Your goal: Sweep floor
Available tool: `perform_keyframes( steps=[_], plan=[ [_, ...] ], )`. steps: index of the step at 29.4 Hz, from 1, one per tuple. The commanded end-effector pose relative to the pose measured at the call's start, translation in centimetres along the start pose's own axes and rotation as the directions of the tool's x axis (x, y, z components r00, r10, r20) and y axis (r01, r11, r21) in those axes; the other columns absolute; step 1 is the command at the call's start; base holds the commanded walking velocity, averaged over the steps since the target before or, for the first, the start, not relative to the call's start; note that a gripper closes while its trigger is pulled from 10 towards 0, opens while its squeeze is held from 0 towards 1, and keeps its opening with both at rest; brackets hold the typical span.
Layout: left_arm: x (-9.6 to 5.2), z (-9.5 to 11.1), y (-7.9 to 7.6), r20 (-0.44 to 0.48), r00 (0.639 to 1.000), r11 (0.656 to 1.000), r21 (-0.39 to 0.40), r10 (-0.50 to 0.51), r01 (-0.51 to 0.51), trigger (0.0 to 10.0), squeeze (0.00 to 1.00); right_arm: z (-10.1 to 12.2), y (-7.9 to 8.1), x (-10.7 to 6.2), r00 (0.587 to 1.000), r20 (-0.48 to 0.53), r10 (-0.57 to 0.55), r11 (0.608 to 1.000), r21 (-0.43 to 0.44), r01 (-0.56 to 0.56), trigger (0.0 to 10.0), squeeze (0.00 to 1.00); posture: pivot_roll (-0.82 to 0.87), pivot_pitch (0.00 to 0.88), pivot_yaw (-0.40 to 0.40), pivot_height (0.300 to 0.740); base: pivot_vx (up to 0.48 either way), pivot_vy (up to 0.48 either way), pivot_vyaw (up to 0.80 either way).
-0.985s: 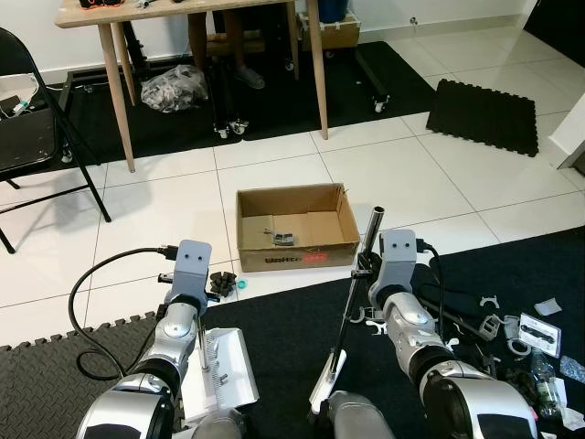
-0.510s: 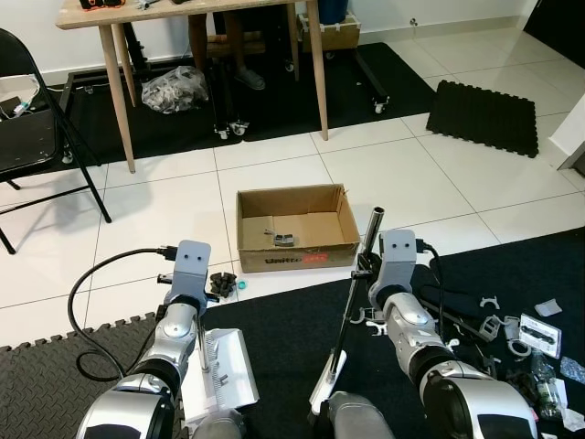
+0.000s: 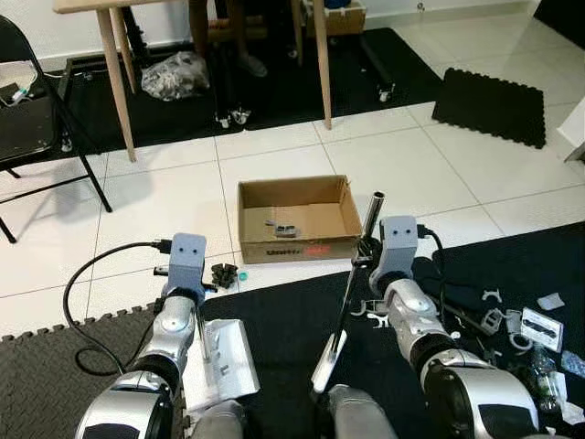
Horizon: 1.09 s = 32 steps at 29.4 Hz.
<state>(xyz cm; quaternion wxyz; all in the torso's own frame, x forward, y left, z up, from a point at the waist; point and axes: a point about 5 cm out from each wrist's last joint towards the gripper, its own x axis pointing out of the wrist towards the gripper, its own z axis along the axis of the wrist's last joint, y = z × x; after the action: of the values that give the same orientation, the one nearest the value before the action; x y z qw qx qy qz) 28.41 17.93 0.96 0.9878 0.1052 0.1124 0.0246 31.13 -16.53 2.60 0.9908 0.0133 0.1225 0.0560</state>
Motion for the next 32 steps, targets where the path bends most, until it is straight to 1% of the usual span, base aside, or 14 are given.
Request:
perform_keyframes(
  steps=[1,5,6,9,10,12,13,16,19,21,22,23,27,32],
  plan=[
    [0.9,1.9,1.8,0.089,0.995,0.998,0.055,0.033,-0.039,10.0,0.0,2.2,-0.4,0.6,0.994,0.107,-0.013,1.0,-0.013,0.015,10.0,0.0,-0.01,0.013,0.031,0.74,0.0,0.0,0.0],
    [1.8,4.2,1.3,0.171,0.985,0.998,0.055,0.007,-0.017,10.0,0.0,4.2,-0.5,1.2,0.982,0.186,-0.019,1.0,-0.005,0.02,10.0,0.0,-0.01,0.014,0.03,0.74,0.0,0.0,0.0],
    [1.8,4.2,1.3,0.171,0.985,0.998,0.055,0.007,-0.017,10.0,0.0,4.2,-0.5,1.2,0.982,0.186,-0.019,1.0,-0.005,0.02,10.0,0.0,-0.01,0.014,0.03,0.74,0.0,0.0,0.0],
    [2.7,6.7,0.4,0.243,0.97,0.999,0.034,-0.016,0.008,10.0,0.0,7.0,-0.6,1.9,0.96,0.28,-0.021,1.0,0.013,0.018,10.0,0.0,-0.02,0.012,0.034,0.74,0.0,0.0,0.0],
    [2.7,6.7,0.4,0.243,0.97,0.999,0.034,-0.016,0.008,10.0,0.0,7.0,-0.6,1.9,0.96,0.28,-0.021,1.0,0.013,0.018,10.0,0.0,-0.02,0.012,0.034,0.74,0.0,0.0,0.0],
    [3.1,7.9,0.0,0.278,0.96,1.0,0.02,-0.025,0.02,10.0,0.0,8.8,-0.7,2.3,0.942,0.336,-0.023,1.0,0.024,0.016,10.0,0.0,-0.02,0.011,0.036,0.74,0.0,0.0,0.0],
    [3.1,7.9,0.0,0.278,0.96,1.0,0.02,-0.025,0.02,10.0,0.0,8.8,-0.7,2.3,0.942,0.336,-0.023,1.0,0.024,0.016,10.0,0.0,-0.02,0.011,0.036,0.74,0.0,0.0,0.0],
    [3.3,8.8,-0.2,0.297,0.955,1.0,-0.004,-0.026,0.028,10.0,0.0,10.5,-0.7,2.6,0.922,0.386,-0.031,0.999,0.048,0.014,10.0,0.0,-0.02,0.01,0.035,0.74,0.0,0.0,0.0],
    [3.4,9.0,-0.3,0.297,0.955,0.999,-0.011,-0.025,0.03,10.0,0.0,11.0,-0.7,2.7,0.915,0.401,-0.038,0.998,0.061,0.014,10.0,0.0,-0.02,0.01,0.035,0.74,0.0,0.0,0.0],
    [3.6,9.5,-0.6,0.294,0.955,0.999,-0.024,-0.037,0.046,10.0,0.0,12.4,-0.8,2.9,0.897,0.438,-0.053,0.995,0.102,0.009,10.0,0.0,-0.02,0.009,0.035,0.74,0.0,0.0,0.0],
    [3.6,9.5,-0.6,0.294,0.955,0.999,-0.024,-0.037,0.046,10.0,0.0,12.4,-0.8,2.9,0.897,0.438,-0.053,0.995,0.102,0.009,10.0,0.0,-0.02,0.009,0.035,0.74,0.0,0.0,0.0],
    [3.6,9.9,-0.8,0.302,0.952,0.998,-0.027,-0.047,0.058,10.0,0.0,13.2,-0.8,3.0,0.888,0.456,-0.051,0.994,0.109,0.001,10.0,0.0,-0.02,0.009,0.035,0.74,0.0,0.0,0.0],
    [3.7,10.5,-1.0,0.321,0.945,0.997,-0.026,-0.056,0.068,10.0,0.0,14.5,-0.9,3.1,0.881,0.472,-0.028,0.996,0.084,-0.014,10.0,0.0,-0.02,0.01,0.036,0.74,0.0,0.0,0.0],
    [3.7,10.8,-1.0,0.329,0.943,0.997,-0.023,-0.058,0.07,10.0,0.0,16.2,-1.8,2.9,0.862,0.508,0.005,1.0,0.004,-0.009,10.0,0.0,-0.02,0.011,0.036,0.74,0.0,0.0,0.0]
  ],
)
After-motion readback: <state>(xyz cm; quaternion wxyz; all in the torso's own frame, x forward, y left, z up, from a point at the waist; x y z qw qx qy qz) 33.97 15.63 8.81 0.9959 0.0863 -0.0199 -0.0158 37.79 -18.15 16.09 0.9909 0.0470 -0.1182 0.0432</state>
